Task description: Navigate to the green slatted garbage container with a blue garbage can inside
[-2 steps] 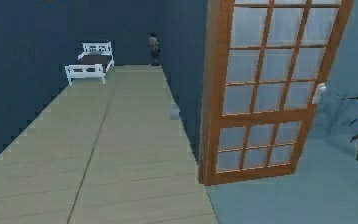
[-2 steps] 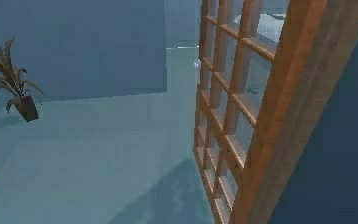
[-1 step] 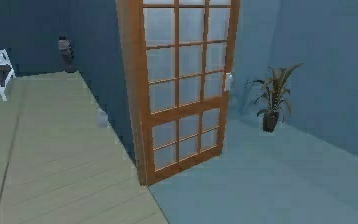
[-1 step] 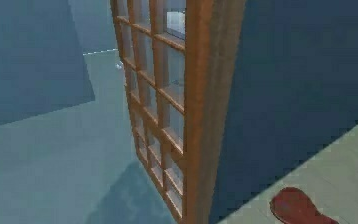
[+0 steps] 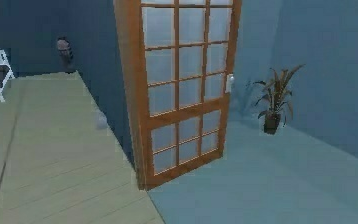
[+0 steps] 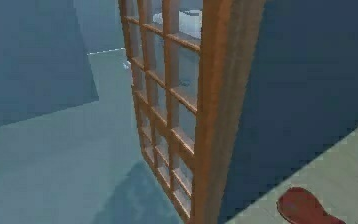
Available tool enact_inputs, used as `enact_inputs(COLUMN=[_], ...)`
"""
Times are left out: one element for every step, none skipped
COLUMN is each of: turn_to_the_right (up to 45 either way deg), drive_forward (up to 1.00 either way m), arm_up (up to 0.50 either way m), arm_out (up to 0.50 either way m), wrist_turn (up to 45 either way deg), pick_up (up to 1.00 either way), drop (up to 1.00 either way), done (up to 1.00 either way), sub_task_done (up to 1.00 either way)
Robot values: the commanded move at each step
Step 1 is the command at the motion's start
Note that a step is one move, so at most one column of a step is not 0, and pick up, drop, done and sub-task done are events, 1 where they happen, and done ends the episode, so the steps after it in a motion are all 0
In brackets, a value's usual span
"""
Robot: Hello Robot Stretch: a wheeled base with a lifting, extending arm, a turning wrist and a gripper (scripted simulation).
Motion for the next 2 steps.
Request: enact_inputs(turn_to_the_right=[-30.0, 0.0], drive_forward=[0.0, 0.6], arm_up=[0.0, 0.0], arm_out=[0.0, 0.0], wrist_turn=[0.0, 0.0], pick_up=[0.0, 0.0], drop=[0.0, 0.0], done=[0.0, 0.0], sub_task_done=[0.0, 0.0])
